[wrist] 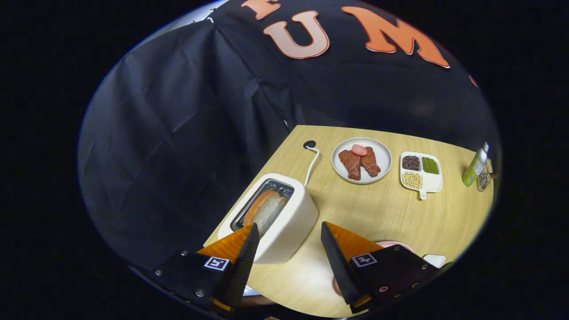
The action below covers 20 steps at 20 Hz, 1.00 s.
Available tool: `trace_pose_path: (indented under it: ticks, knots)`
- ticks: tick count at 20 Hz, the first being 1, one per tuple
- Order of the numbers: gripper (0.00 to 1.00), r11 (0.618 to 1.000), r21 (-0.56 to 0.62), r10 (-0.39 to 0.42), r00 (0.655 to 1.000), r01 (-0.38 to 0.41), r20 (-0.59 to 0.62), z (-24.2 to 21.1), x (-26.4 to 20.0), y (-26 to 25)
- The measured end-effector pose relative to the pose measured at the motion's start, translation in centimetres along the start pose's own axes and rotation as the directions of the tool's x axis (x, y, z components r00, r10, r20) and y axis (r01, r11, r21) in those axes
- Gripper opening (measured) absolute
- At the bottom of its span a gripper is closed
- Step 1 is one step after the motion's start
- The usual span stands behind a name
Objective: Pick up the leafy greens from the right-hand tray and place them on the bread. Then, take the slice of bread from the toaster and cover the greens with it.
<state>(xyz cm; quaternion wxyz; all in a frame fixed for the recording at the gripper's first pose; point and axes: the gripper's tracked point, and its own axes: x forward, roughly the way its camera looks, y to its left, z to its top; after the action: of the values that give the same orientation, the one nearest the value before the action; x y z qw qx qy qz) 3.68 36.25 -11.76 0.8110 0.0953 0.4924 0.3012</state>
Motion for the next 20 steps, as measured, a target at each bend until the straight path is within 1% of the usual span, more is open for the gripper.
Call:
trace_pose_path:
  ticks: [2, 5, 7, 11, 14, 18, 20]
  knots:
    - [0.84, 1.0, -0.022, 0.016, 1.0, -0.017, -0.022, 0.4, 0.9, 1.5]
    - [0.84, 0.999, -0.039, 0.006, 0.999, -0.007, -0.047, 1.0, 2.4, 2.7]
    - [0.84, 1.0, -0.026, 0.005, 0.997, -0.007, -0.073, 1.1, 3.5, 3.3]
    - [0.84, 0.999, 0.009, -0.029, 0.99, 0.031, -0.134, 1.1, 5.1, 3.2]
    - [0.84, 0.999, 0.025, -0.03, 0.983, 0.035, -0.182, 0.5, 6.2, 3.5]
    - [0.75, 0.999, 0.011, -0.037, 0.968, 0.041, -0.249, -0.9, 7.6, 3.8]
    - [0.68, 0.999, 0.012, -0.043, 0.96, 0.048, -0.277, -1.5, 8.1, 3.6]
